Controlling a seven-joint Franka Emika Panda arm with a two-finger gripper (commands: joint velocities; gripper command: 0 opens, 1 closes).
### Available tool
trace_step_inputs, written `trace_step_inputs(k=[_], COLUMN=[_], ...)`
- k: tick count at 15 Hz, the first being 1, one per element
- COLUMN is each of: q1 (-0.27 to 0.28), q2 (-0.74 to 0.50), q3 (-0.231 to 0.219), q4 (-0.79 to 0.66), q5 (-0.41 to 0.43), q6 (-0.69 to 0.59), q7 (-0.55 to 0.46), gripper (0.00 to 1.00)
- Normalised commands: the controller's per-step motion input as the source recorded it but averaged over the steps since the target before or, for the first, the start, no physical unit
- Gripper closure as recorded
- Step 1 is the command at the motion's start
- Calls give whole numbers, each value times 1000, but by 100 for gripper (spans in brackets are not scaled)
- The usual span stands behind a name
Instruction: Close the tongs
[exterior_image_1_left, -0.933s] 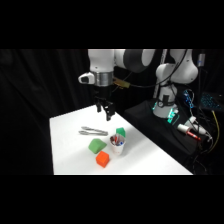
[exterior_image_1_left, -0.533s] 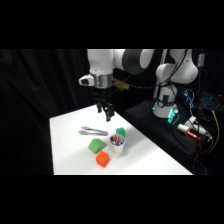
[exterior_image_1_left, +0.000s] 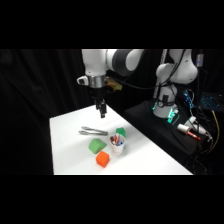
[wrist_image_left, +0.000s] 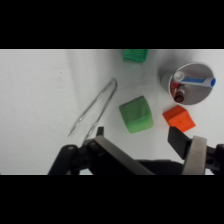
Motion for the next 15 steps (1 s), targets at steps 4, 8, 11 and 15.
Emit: trace_step_inputs(k=[4, 8, 11, 15], q1=[-63, -21, -22, -29], q2=[207, 248, 201, 172], q3=[-79, -67, -70, -38], q4=[227, 277, 212, 156], q5=[3, 23, 63, 137], q6=[64, 70, 65, 86], q7=[267, 276, 209, 114], gripper=[0, 0, 0, 0])
